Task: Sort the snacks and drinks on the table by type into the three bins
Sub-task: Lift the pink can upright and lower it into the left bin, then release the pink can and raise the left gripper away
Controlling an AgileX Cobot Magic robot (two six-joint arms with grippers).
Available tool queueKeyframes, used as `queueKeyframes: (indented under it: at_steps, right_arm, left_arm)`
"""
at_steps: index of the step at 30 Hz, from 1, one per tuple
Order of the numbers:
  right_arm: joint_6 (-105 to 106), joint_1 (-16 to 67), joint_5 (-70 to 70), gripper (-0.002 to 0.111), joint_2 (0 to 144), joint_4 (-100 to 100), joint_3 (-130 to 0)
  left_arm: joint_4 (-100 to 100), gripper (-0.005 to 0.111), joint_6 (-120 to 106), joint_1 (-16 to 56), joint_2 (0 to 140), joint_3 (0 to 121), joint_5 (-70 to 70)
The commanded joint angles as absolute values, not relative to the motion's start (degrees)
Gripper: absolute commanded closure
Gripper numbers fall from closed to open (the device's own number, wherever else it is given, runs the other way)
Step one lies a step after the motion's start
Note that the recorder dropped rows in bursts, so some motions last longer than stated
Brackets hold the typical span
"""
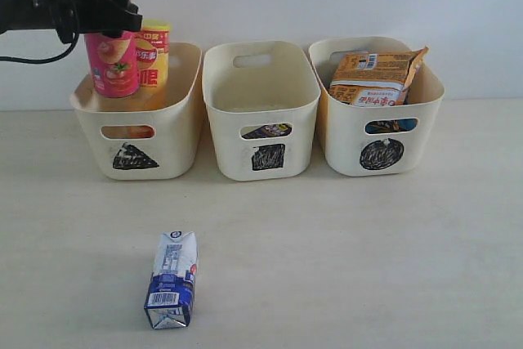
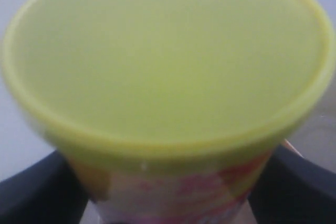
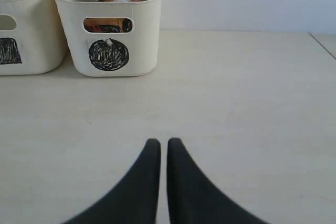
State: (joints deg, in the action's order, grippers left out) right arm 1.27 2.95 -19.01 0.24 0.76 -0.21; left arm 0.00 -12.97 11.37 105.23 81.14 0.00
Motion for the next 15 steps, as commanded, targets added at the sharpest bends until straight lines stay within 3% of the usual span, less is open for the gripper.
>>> queueKeyframes:
  at_steps: [1, 3, 6, 11, 15]
  right_arm:
    - [1.3, 2.9, -18.6, 0.106, 0.0, 0.7, 0.0]
    - [1.3, 2.9, -18.6, 0.106, 0.0, 0.7, 0.0]
    - [1.3, 2.9, -18.6, 0.106, 0.0, 0.7, 0.0]
    - [1.3, 2.9, -18.6, 0.106, 0.0, 0.7, 0.0]
    - [1.3, 2.9, -18.7, 0.106, 0.0, 0.7, 0.0]
  left_arm:
    - [-2.5, 0.103, -12.0, 11.1, 106.7, 81.4, -3.8]
    - [-2.5, 0.101, -12.0, 11.1, 107.7, 81.4, -3.9]
    - [-2.5, 0.085, -12.0, 11.1, 108.9, 81.4, -3.2]
    - [-2.5, 0.039, -12.0, 11.1, 109.5, 81.4, -2.6]
    - [-2.5, 0.020, -12.0, 11.1, 109.5, 81.4, -1.6]
